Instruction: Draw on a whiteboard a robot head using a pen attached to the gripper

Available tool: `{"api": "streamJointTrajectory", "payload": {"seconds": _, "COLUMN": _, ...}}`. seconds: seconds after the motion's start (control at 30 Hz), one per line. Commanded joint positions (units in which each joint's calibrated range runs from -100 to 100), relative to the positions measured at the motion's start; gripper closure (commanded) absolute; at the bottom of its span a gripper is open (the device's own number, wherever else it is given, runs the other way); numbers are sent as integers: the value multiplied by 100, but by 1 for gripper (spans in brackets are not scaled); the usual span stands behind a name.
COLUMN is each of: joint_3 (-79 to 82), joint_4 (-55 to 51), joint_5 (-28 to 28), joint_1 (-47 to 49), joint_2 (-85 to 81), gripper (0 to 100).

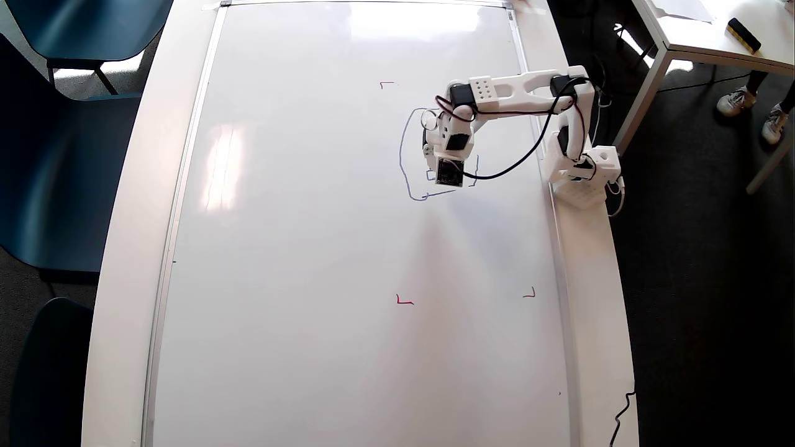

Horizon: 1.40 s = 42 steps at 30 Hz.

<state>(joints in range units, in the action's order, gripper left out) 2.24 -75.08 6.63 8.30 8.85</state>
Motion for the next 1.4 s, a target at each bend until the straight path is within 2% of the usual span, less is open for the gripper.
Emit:
{"api": "streamJointTrajectory", "payload": {"seconds": 0.0, "joint_3": -147, "joint_4": -406, "joint_5": 23, "joint_1": -185, "joint_2": -806, "gripper": 99}}
{"api": "streamJointTrajectory", "payload": {"seconds": 0.23, "joint_3": -138, "joint_4": -511, "joint_5": -79, "joint_1": -988, "joint_2": -915, "gripper": 99}}
{"api": "streamJointTrajectory", "payload": {"seconds": 0.47, "joint_3": -138, "joint_4": -450, "joint_5": -223, "joint_1": -1599, "joint_2": -269, "gripper": 99}}
{"api": "streamJointTrajectory", "payload": {"seconds": 1.37, "joint_3": -1499, "joint_4": -424, "joint_5": -304, "joint_1": -1511, "joint_2": 1299, "gripper": 99}}
